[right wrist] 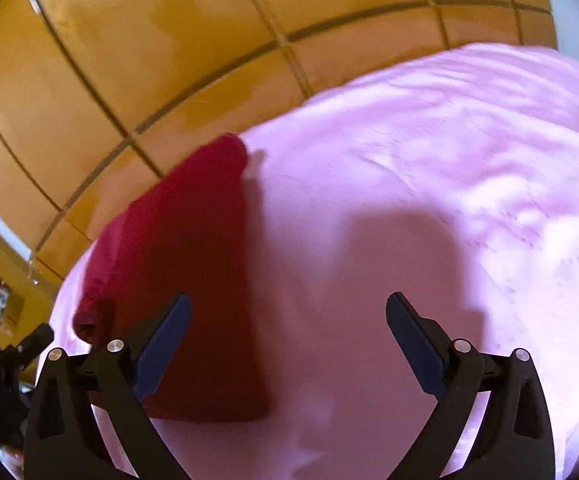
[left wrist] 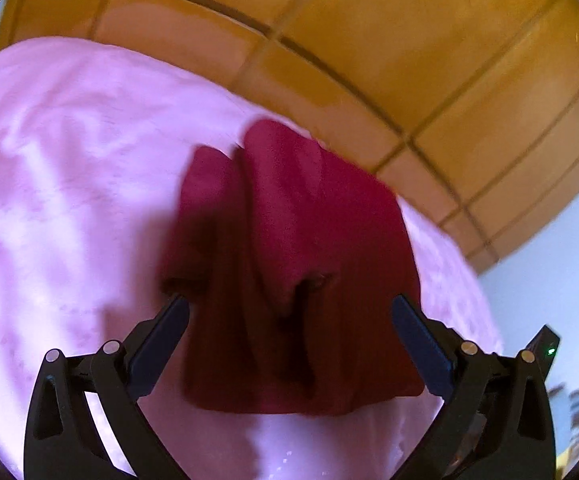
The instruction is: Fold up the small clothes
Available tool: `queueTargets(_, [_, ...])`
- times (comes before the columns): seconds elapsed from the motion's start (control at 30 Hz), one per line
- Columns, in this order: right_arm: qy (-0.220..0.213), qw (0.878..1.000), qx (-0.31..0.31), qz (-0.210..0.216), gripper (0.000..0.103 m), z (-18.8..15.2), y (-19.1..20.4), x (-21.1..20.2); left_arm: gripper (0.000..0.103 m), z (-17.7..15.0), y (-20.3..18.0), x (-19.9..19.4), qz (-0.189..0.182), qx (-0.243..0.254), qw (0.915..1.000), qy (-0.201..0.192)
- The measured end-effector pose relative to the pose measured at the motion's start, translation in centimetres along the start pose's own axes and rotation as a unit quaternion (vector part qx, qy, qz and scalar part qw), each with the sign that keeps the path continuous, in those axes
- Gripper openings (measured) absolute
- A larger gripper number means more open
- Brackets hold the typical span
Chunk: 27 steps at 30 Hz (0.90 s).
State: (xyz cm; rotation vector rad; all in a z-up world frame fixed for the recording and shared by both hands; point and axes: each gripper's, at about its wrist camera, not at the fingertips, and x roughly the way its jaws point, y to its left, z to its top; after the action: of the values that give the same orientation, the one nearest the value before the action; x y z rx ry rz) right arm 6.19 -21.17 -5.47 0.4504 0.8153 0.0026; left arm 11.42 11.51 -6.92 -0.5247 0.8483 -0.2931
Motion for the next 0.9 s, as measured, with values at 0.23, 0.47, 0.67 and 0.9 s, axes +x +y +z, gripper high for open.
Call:
queueTargets(0.23, [0.009,0.999,-0.031,-0.017,0.097,-0.5,0.0,0.7,0.066,0.3,-2.1,4.4,0.024,0.013,0.9970,0.072])
queueTargets(0.47, [0.039,0.990,-0.120,-0.060,0.099,-0.7,1.9,3.3,0.021,1.0,-1.9,3.8,0.020,0.023,0.9980,0.055])
queueTargets(0.67, [0.046,0.985,-0.160,-0.051,0.099,-0.8,4.9,3.5,0.020,3.1,-0.7,-0.8,-0.002,0.024,0.9997,-0.006])
queueTargets(0.9, [0.045,0.958,-0.271,-0.079,0.099,-3.8,8.1,5.3,0.021,0.8,3.7,1.9,0.061,0.014,0.9978,0.022])
